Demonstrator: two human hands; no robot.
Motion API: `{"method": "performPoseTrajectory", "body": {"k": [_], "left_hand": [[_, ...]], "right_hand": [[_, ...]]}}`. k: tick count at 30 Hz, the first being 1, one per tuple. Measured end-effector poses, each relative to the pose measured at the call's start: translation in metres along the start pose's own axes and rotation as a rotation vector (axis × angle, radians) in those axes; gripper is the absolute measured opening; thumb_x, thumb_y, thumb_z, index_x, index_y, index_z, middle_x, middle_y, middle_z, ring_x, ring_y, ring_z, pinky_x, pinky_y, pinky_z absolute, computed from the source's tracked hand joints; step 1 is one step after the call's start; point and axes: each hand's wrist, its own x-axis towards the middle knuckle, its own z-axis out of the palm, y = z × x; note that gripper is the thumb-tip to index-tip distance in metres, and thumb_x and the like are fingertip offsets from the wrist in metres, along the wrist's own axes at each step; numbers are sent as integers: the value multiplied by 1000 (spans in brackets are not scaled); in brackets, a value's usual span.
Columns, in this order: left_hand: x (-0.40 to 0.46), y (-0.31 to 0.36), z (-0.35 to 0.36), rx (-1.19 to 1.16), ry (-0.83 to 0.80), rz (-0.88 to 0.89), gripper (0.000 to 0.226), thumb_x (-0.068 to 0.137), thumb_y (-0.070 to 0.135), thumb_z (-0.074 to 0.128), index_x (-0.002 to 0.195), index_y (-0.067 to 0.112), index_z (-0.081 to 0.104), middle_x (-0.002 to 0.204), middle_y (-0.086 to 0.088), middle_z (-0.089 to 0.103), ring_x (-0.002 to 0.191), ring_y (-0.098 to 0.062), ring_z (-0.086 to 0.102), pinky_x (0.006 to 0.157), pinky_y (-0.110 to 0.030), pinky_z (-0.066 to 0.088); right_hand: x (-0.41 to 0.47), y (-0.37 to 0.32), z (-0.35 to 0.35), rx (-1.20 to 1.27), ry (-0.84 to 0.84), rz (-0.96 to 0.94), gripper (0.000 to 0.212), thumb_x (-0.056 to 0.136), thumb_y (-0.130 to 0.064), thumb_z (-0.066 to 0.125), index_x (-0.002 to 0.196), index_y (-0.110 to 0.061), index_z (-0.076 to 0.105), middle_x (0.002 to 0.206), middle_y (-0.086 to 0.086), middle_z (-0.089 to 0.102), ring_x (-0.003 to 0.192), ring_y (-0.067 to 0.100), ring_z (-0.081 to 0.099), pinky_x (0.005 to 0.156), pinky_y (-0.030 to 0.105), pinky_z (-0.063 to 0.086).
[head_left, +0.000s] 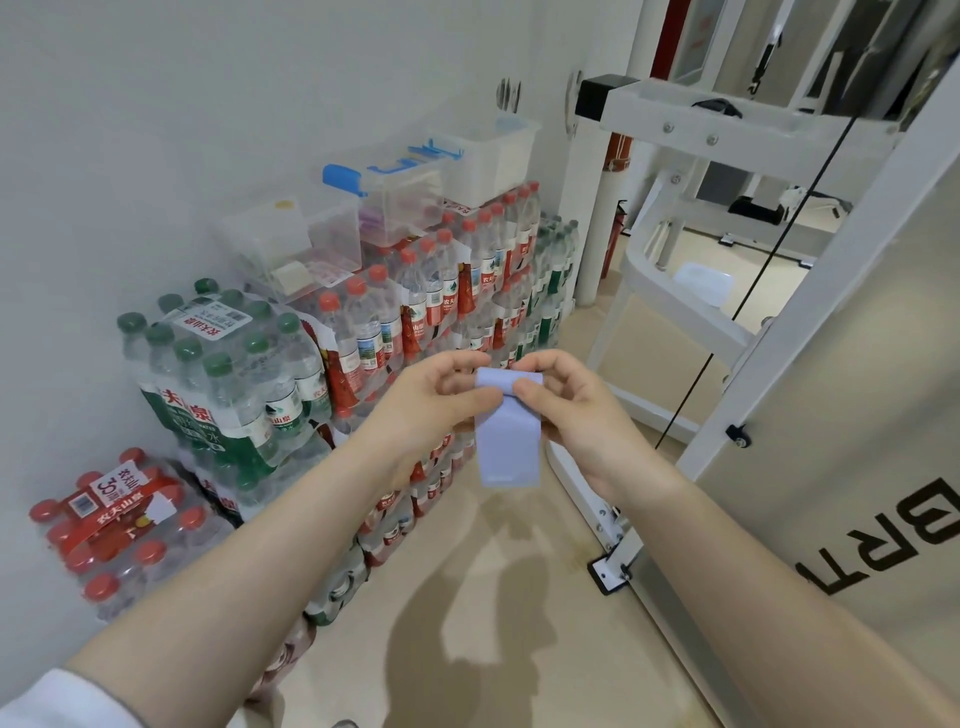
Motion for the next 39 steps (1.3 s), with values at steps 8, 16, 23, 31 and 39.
{"method": "performPoseTrajectory", "body": {"k": [8,16,23,31,39], "left_hand": [[4,-5,5,16,-53,-105,28,92,27,52,106,6,65,85,-4,71,66,-11,65,81,-31,53],[6,-8,8,28,-21,49,15,82,4,65,90,17,63,81,0,66,70,-11,64,76,-30,53],[7,-6,-14,174,-314,228,21,75,4,71,86,17,59,95,5,60,79,-5,57,74,-24,45],[6,8,-12,598,-475,510,80,65,22,82,130,35,37,132,23,45,122,10,41,101,-9,29],[1,-2,-12,565,-428,493,62,66,27,78,121,36,52,124,22,54,115,9,49,98,-9,35]], "right_hand": [[1,2,-9,-14,-11,-13,28,83,8,55,85,-20,57,90,-4,58,86,21,58,76,39,50],[5,7,-9,30,36,125,7,91,-21,56,97,-19,57,98,6,64,75,13,63,58,22,52],[5,-6,-25,187,-169,147,33,83,6,57,110,-11,51,74,4,71,65,15,67,59,25,55],[4,-14,-26,124,-356,224,54,77,13,61,126,0,43,99,16,68,83,21,68,77,34,57],[0,-11,-30,-62,-370,260,40,79,-6,68,116,-7,53,98,14,67,85,23,64,81,34,53]]}}
